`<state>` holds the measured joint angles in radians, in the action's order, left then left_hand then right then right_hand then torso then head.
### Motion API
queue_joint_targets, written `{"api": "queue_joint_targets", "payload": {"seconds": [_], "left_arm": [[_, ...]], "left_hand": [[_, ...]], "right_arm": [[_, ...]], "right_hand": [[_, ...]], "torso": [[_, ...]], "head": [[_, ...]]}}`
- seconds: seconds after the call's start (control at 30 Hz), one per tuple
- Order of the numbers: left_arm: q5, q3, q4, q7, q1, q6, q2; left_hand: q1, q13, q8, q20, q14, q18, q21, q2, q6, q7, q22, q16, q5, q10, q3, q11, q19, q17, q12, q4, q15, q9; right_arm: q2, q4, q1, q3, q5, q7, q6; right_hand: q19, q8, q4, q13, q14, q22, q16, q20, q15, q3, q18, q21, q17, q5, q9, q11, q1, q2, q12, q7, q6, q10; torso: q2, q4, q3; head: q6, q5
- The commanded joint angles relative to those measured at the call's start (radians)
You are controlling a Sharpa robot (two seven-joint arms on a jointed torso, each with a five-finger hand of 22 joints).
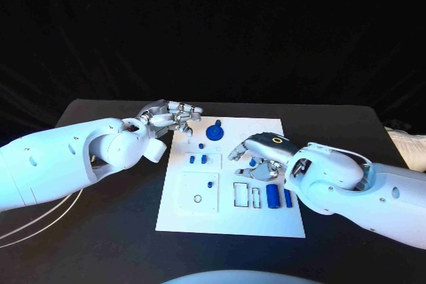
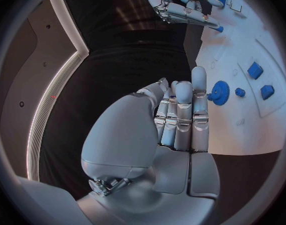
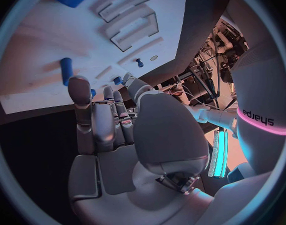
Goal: Assemble the parts on the task board
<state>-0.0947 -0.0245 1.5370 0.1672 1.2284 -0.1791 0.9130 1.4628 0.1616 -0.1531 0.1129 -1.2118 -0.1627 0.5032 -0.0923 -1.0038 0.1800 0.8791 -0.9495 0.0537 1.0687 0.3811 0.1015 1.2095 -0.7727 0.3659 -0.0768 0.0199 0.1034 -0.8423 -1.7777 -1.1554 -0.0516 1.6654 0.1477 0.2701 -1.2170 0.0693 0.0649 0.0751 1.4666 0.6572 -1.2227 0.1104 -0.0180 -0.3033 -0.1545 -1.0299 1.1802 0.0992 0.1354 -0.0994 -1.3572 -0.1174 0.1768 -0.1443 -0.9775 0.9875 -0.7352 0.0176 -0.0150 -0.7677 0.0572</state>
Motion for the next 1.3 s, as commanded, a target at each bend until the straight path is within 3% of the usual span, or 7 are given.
{"api": "queue_joint_targets", "payload": {"seconds": [0.03,0.17,0.47,0.93,1.3], "left_arm": [[-0.002,0.001,0.0,0.008,0.0,0.019,-0.001],[-0.002,0.001,-0.002,0.012,0.0,0.031,-0.002],[-0.002,0.0,-0.004,0.014,0.0,0.038,-0.006],[-0.002,0.0,-0.003,0.011,0.0,0.037,-0.004],[-0.002,0.0,-0.002,0.008,0.0,0.039,-0.003]], "left_hand": [[-0.009,0.002,-0.005,0.004,0.008,-0.019,-0.005,-0.002,0.007,0.0,-0.001,0.004,0.002,-0.009,-0.003,-0.001,-0.001,0.001,0.006,0.001,-0.001,0.0],[-0.009,0.002,-0.006,0.004,0.012,-0.019,-0.006,-0.003,0.007,0.0,-0.002,0.009,0.001,-0.01,-0.004,0.0,-0.001,0.007,0.007,0.002,-0.001,0.0],[-0.009,0.002,-0.006,0.004,0.012,-0.019,-0.006,-0.003,0.007,0.0,-0.002,0.009,0.001,-0.01,-0.004,0.0,-0.001,0.007,0.007,0.002,-0.001,0.0],[-0.009,0.002,-0.006,0.005,0.013,-0.019,-0.007,-0.002,0.007,0.0,-0.003,0.01,0.002,-0.011,-0.005,0.0,-0.002,0.008,0.008,0.002,0.0,0.0],[-0.009,0.002,-0.006,0.005,0.013,-0.019,-0.007,-0.002,0.007,0.0,-0.003,0.01,0.002,-0.011,-0.005,0.0,-0.002,0.008,0.008,0.002,0.0,0.0]], "right_arm": [[-0.037,0.0,-0.009,0.001,-0.069,-0.034,-0.02],[-0.067,0.015,-0.014,0.002,-0.049,-0.034,-0.043],[-0.072,0.042,-0.016,0.002,0.034,0.002,-0.07],[-0.033,0.078,-0.014,0.001,0.056,0.031,-0.075],[-0.019,0.085,-0.013,0.001,0.056,0.03,-0.087]], "right_hand": [[-0.008,-0.002,0.002,-0.005,0.03,-0.003,-0.003,-0.005,0.016,0.017,-0.004,0.001,-0.003,0.022,-0.001,0.01,-0.002,-0.009,0.007,0.011,-0.006,0.002],[-0.003,-0.005,0.005,-0.009,0.028,-0.012,0.006,-0.017,0.03,0.04,-0.005,0.009,-0.013,0.058,-0.004,0.02,0.002,-0.018,0.011,0.021,-0.001,-0.009],[0.0,-0.004,0.009,-0.011,0.028,-0.02,0.011,-0.024,0.036,0.051,-0.006,0.016,-0.019,0.068,-0.005,0.026,-0.001,-0.015,0.013,0.03,-0.004,-0.018],[-0.006,0.0,0.011,-0.01,0.032,-0.018,0.011,-0.027,0.036,0.035,-0.004,0.016,-0.02,0.052,-0.004,0.027,-0.028,0.019,0.027,0.031,-0.022,-0.012],[-0.022,0.02,0.019,-0.01,0.037,0.002,0.003,-0.027,0.037,0.008,0.0,0.003,-0.013,0.021,0.007,0.034,-0.043,0.04,0.055,0.034,-0.087,0.05]], "torso": [[0.0,0.0035,0.0006],[0.0,0.0041,0.0007],[0.0,0.0004,0.0005],[-0.001,0.0013,-0.0006],[-0.001,0.0018,0.0008]], "head": [[0.007,-0.004],[0.013,-0.007],[0.017,-0.01],[0.015,-0.009],[0.013,-0.011]]}}
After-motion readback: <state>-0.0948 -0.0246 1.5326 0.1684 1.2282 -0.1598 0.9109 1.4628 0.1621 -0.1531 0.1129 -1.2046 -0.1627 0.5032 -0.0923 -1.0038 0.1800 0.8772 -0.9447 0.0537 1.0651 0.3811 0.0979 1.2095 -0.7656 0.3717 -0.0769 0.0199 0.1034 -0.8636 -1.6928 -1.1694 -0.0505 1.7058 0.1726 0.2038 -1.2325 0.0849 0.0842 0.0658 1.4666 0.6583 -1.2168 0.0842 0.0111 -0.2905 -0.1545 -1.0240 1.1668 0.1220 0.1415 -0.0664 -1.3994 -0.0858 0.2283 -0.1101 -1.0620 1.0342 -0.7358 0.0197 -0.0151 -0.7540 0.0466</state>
